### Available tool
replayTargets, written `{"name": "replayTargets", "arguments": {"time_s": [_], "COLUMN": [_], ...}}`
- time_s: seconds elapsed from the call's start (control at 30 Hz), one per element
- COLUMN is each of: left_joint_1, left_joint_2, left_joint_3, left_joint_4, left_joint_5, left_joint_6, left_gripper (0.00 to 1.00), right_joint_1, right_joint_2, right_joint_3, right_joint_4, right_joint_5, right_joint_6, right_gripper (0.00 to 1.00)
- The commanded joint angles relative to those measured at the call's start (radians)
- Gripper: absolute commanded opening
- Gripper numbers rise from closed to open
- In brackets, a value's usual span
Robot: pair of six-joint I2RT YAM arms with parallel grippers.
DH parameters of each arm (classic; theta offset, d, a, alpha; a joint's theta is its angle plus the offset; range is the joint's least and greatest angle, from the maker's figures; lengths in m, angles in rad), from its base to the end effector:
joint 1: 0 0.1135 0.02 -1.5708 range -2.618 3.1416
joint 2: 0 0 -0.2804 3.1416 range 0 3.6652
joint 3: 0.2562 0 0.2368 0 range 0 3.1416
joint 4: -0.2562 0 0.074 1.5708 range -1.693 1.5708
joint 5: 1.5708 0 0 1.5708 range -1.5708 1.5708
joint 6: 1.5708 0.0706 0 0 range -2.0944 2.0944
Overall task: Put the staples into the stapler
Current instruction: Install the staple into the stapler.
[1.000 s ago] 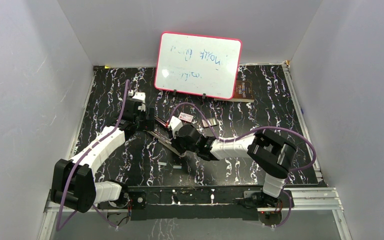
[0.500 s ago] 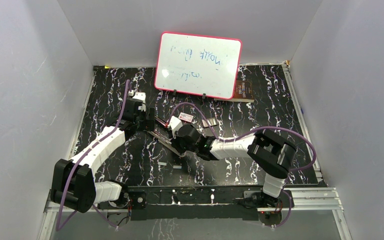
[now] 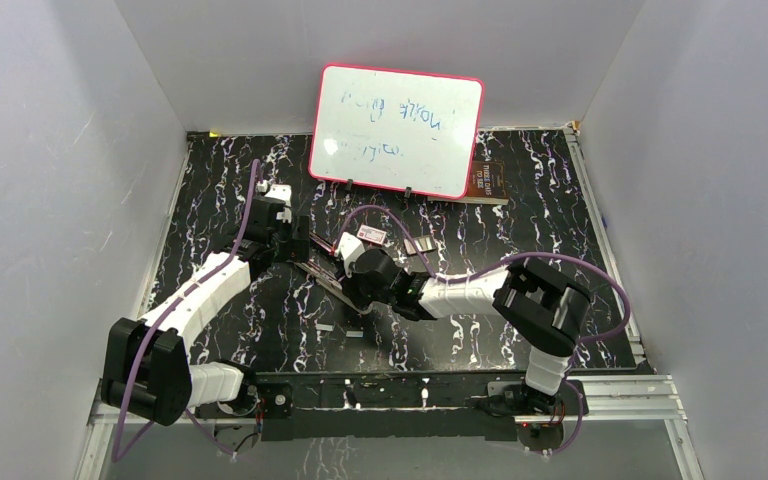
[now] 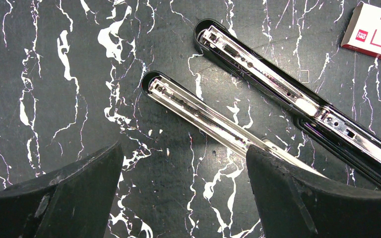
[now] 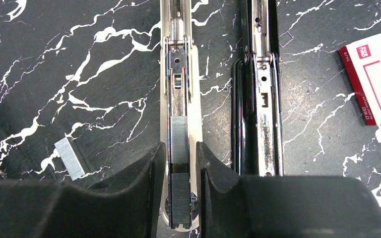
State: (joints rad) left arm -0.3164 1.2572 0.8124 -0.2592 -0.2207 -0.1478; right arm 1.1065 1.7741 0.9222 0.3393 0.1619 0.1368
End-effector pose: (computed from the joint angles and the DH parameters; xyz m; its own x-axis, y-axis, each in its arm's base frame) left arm 0.2662 -0.0709 0.2433 -0.6298 0.0550 -0.7748 0.0529 0.9982 0.0279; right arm 0.1883 0.3506 0.1848 -0.3293 -0.3570 -0.8741 -0.7819 0.6221 0.0405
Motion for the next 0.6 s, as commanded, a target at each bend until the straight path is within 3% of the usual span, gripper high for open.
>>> {"name": "replayTargets", "arguments": {"time_s": [0.0,0.57], "left_joint_1": [-0.003,0.002], "left_joint_2": [-0.026,-0.045], "left_joint_3": [0.01,0.016], "left_joint_4": [0.002,0.023], "left_joint_5": [-0.009,0.001], "left_joint_6": [0.011,-0.003], "left_gripper": [0.93,0.9], "right_joint_1": [0.003,0.003], "right_joint_2": [-0.004,-0.156], "right_joint_3": [0.043,-0.03], "right_joint_4": [0.024,0.091], "right_joint_5": [0.011,0.03], "right_joint_6": [0.009,-0.047], "right_gripper": [0.38,0.4]}}
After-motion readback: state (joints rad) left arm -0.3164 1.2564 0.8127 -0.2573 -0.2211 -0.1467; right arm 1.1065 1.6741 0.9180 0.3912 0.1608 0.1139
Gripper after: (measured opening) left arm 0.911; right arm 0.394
